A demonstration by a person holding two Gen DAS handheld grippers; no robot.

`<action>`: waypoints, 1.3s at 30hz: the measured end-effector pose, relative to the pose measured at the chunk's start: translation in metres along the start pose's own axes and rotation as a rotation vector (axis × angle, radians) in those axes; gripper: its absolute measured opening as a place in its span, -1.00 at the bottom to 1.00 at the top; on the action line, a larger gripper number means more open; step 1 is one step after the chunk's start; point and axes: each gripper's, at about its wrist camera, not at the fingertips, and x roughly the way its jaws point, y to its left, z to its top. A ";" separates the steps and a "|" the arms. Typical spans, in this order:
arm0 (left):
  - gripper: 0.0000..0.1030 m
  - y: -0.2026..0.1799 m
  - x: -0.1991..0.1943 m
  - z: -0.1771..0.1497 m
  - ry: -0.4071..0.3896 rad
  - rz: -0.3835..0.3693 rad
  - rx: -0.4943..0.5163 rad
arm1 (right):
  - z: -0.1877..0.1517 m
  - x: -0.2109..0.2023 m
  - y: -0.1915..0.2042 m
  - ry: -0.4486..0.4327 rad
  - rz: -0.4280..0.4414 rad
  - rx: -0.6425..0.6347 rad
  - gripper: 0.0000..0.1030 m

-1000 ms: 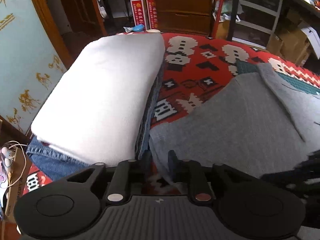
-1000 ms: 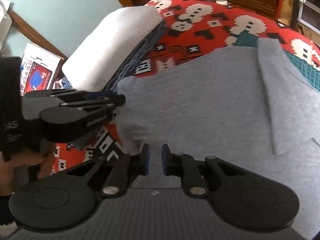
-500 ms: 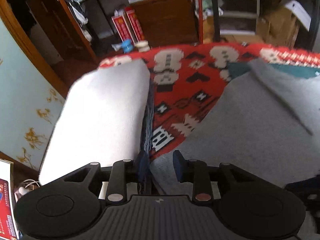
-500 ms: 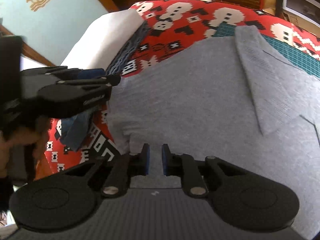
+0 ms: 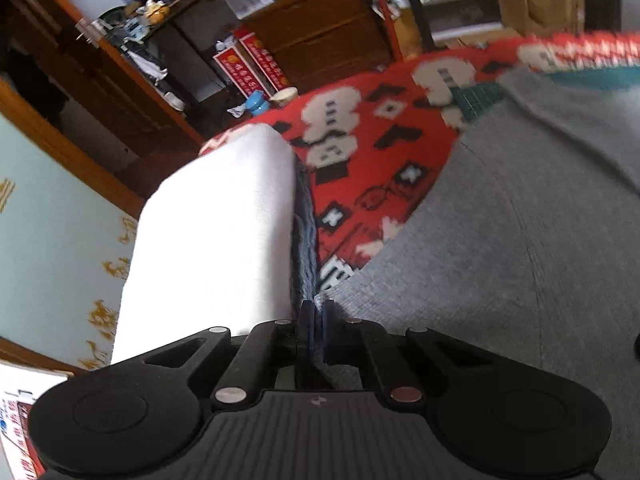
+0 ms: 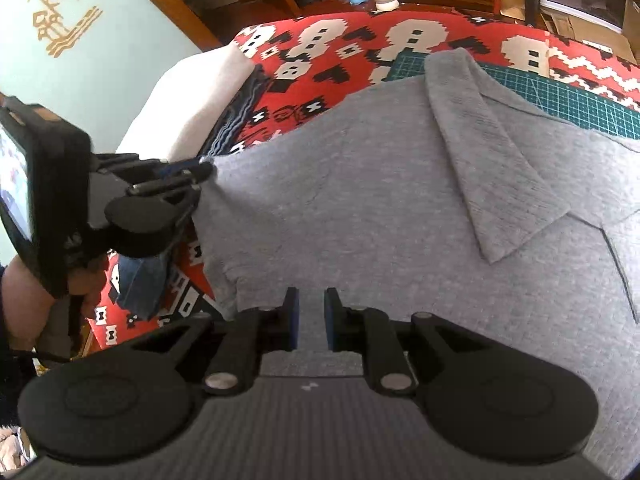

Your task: Fold clothes

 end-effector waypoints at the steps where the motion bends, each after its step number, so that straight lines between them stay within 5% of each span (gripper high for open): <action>1: -0.92 -0.002 0.002 0.000 0.005 0.000 0.013 | 0.000 0.000 -0.001 -0.001 -0.002 0.005 -0.71; 9: -0.79 -0.020 0.006 -0.003 0.002 0.067 0.118 | -0.001 -0.015 -0.013 -0.029 -0.027 0.022 -0.67; 13: -0.40 -0.019 -0.001 0.001 0.007 0.052 0.099 | -0.004 -0.033 -0.022 -0.058 -0.059 0.042 -0.63; 19: -0.16 -0.017 -0.020 0.011 -0.034 0.056 0.095 | -0.014 -0.053 -0.040 -0.078 -0.111 0.067 -0.58; 22: -0.16 -0.011 -0.034 0.020 -0.051 -0.011 0.026 | -0.021 -0.062 -0.049 -0.086 -0.144 0.084 -0.58; 28: -0.18 -0.023 -0.060 0.034 -0.095 -0.293 -0.113 | -0.037 -0.080 -0.074 -0.151 -0.271 0.150 -0.58; 39: -0.40 -0.091 -0.062 0.038 -0.212 -0.494 -0.089 | -0.056 -0.084 -0.110 -0.287 -0.429 0.155 -0.58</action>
